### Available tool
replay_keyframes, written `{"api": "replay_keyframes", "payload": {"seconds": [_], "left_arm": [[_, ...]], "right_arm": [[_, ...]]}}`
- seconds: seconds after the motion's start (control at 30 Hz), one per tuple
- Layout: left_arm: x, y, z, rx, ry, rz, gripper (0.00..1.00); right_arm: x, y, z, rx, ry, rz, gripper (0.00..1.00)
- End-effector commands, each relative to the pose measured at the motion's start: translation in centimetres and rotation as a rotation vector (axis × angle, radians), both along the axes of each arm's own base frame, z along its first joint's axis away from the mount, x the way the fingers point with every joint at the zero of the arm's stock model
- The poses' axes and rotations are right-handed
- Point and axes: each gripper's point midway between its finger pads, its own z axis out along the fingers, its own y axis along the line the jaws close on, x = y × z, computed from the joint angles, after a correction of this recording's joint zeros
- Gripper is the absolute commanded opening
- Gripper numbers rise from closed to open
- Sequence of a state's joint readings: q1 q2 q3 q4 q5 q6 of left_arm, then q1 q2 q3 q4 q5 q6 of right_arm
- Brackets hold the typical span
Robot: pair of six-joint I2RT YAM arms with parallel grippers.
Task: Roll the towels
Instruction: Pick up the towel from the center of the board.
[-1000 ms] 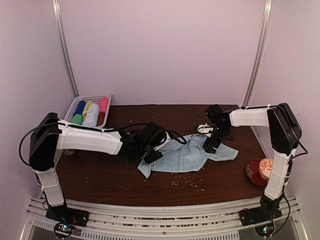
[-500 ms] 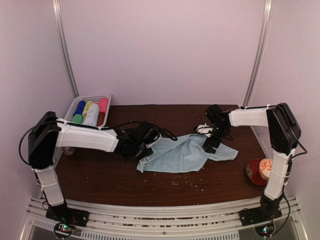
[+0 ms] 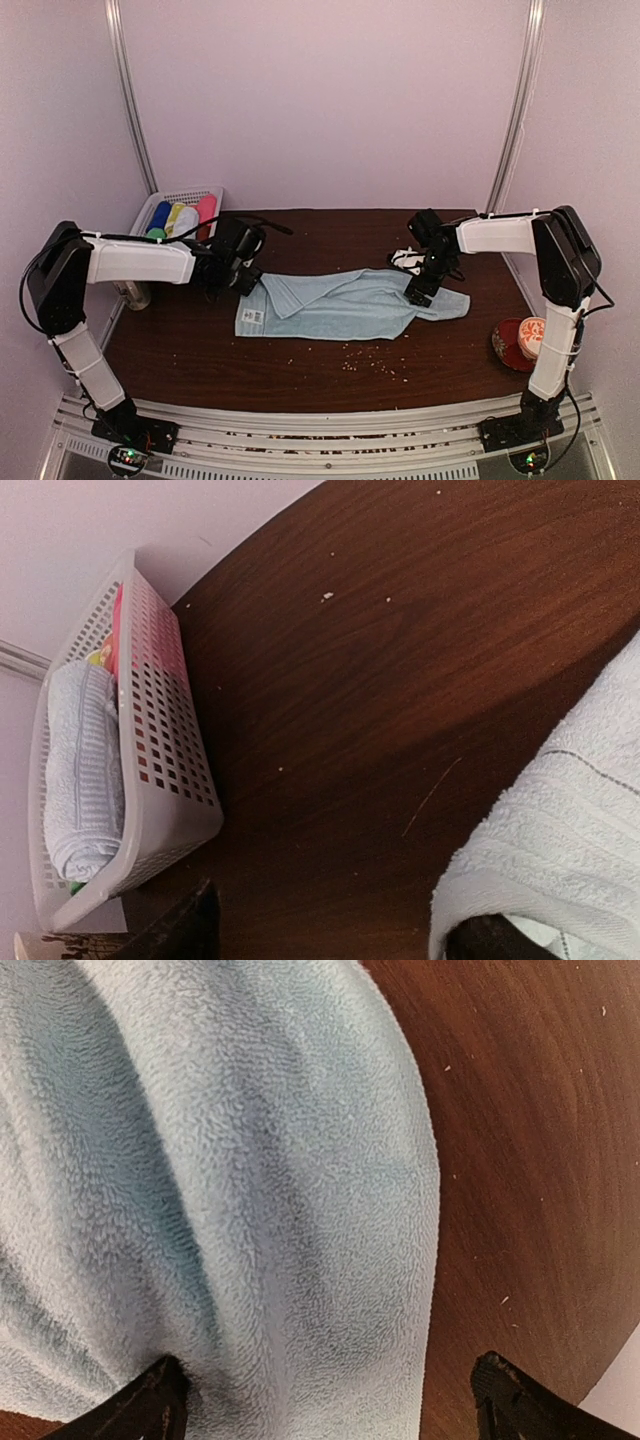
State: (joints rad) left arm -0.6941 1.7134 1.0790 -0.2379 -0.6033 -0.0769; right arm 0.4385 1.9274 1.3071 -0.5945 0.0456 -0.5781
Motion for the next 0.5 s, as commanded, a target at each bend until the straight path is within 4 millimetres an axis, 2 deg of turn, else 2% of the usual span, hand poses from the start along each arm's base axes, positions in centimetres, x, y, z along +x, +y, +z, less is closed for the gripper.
{"api": "replay_keyframes", "payload": {"seconds": [0.0,0.07,0.23,0.47], "left_arm": [[0.3,-1.0,1.7,-0.082,-0.038,0.003,0.85],[0.2,-0.9,2.1,-0.085,-0.041,0.001,0.97],[-0.4,-1.0,2.3,-0.086,-0.023,-0.034,0.98],[-1.1,1.3,2.2,-0.042,-0.061,0.043,0.98]], "right_arm": [[-0.8,-0.2,-1.5,-0.023,0.036,0.019,1.00],[-0.7,0.1,-0.9,-0.007,0.025,0.022,1.00],[-1.0,0.6,-0.4,0.026,0.035,0.038,1.00],[-1.2,0.5,-0.6,0.025,0.046,0.038,1.00]]}}
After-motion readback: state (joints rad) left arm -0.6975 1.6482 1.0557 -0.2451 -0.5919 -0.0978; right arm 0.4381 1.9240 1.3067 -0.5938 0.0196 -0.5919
